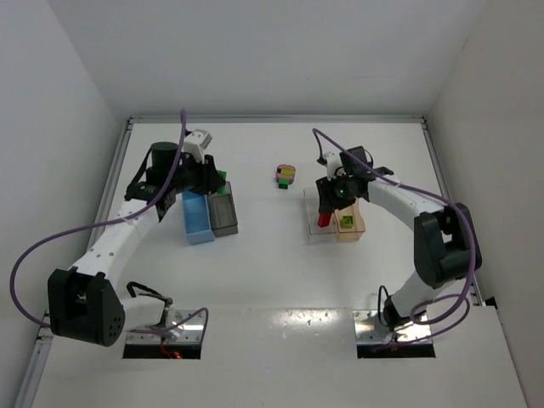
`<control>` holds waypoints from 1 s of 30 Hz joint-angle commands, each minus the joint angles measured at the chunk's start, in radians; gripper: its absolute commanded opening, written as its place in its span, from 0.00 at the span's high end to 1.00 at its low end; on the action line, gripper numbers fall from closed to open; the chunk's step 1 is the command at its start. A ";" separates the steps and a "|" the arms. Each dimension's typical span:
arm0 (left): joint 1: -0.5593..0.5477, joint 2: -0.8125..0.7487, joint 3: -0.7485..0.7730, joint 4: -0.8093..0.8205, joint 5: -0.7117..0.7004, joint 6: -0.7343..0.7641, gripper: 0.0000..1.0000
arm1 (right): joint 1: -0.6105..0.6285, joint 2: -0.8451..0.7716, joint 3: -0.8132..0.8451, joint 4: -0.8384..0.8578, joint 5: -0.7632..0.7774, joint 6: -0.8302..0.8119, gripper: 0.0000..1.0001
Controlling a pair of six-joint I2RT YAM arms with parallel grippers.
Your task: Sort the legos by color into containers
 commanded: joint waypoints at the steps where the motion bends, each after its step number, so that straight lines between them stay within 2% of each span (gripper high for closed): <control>1: 0.012 -0.007 0.008 -0.017 -0.049 0.022 1.00 | 0.020 -0.004 0.054 0.029 0.023 -0.001 0.49; 7: 0.012 0.040 -0.025 -0.017 -0.084 -0.001 1.00 | 0.039 -0.048 0.085 0.029 -0.023 0.033 0.37; 20: 0.012 0.099 -0.104 0.027 -0.093 -0.122 1.00 | 0.039 -0.096 0.171 -0.011 -0.068 0.068 0.36; 23: 0.012 0.109 -0.126 0.036 -0.104 -0.135 0.91 | 0.039 -0.096 0.171 -0.011 -0.068 0.068 0.36; 27: 0.012 0.128 -0.126 0.036 -0.118 -0.144 0.69 | 0.039 -0.087 0.171 -0.020 -0.068 0.068 0.36; 28: 0.012 0.139 -0.126 0.036 -0.127 -0.144 0.57 | 0.039 -0.087 0.171 -0.020 -0.068 0.068 0.36; 30: 0.012 0.148 -0.117 0.036 -0.127 -0.144 0.48 | 0.039 -0.076 0.180 -0.020 -0.068 0.068 0.36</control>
